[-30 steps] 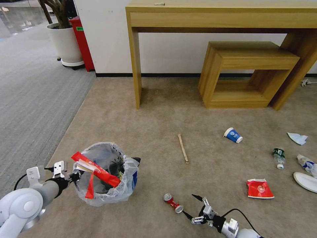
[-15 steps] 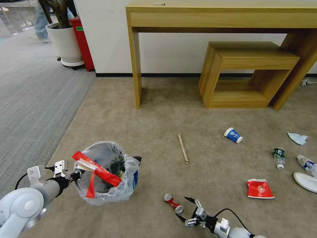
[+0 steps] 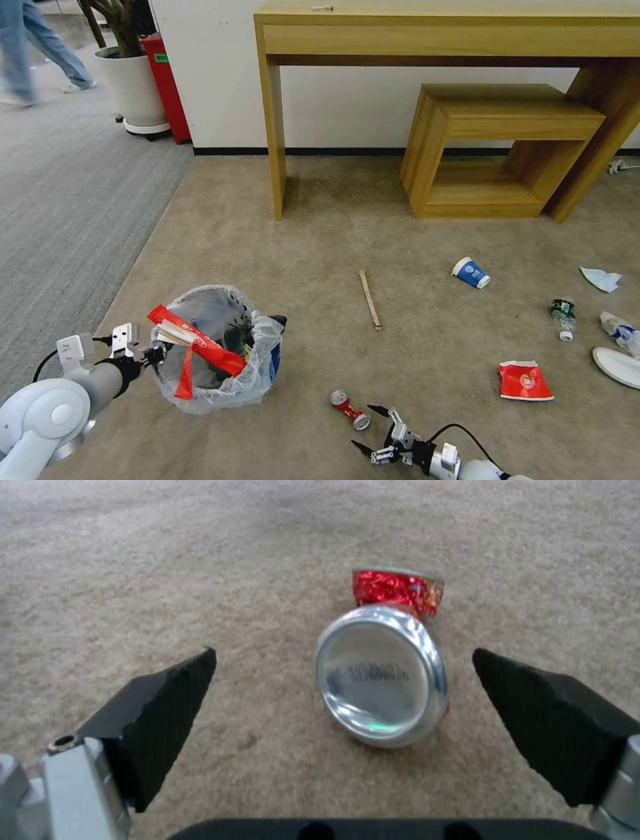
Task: Pick up the trash bin and place the garbage on the floor into it.
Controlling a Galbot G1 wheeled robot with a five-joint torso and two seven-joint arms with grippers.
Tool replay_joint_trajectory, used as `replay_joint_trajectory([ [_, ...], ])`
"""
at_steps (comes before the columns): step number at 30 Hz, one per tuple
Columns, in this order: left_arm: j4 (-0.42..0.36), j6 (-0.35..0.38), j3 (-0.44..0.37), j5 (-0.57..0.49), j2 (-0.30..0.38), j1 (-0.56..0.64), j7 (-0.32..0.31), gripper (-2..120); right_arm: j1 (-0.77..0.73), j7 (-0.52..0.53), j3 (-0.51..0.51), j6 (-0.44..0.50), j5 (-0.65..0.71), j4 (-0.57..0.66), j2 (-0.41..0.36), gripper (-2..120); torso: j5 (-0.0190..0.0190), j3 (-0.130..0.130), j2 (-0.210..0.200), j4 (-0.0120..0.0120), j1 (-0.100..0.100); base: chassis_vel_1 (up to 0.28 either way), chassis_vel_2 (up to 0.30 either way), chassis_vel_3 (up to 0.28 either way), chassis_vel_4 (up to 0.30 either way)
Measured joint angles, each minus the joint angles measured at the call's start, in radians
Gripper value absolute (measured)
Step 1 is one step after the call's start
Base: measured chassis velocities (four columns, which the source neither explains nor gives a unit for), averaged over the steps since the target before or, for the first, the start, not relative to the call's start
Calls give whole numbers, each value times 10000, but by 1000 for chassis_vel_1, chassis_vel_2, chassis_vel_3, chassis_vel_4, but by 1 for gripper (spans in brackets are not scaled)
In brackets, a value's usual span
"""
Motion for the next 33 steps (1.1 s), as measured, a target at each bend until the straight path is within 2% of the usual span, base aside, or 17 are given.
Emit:
replay_joint_trajectory([
  [20, -33, -18, 84, -115, 116, -38, 24, 0, 542, -191, -21, 3, 126, -1177, 643, 91, 0, 0, 0, 0, 0, 0, 0, 0, 0],
  [28, -18, -38, 158, -118, 114, -110, 27, 0, 660, -142, -29, 6, 93, -1260, 817, 71, 0, 0, 1, 0, 0, 0, 0, 0, 0],
  [31, -3, -58, 190, -111, 88, -112, 40, 0, 663, -127, -57, 7, 78, -1274, 883, 57, 0, 0, 2, 0, 0, 0, 0, 0, 0],
  [32, -3, -58, 190, -111, 88, -112, 40, 0, 663, -127, -57, 7, 78, -1274, 883, 57, 0, 0, 2, 0, 0, 0, 0, 0, 0],
  [33, -3, -60, 204, -108, 80, -114, 46, 0, 674, -124, -72, 8, 72, -1273, 905, 52, 0, 0, 1, 0, 0, 0, 0, 0, 0],
])
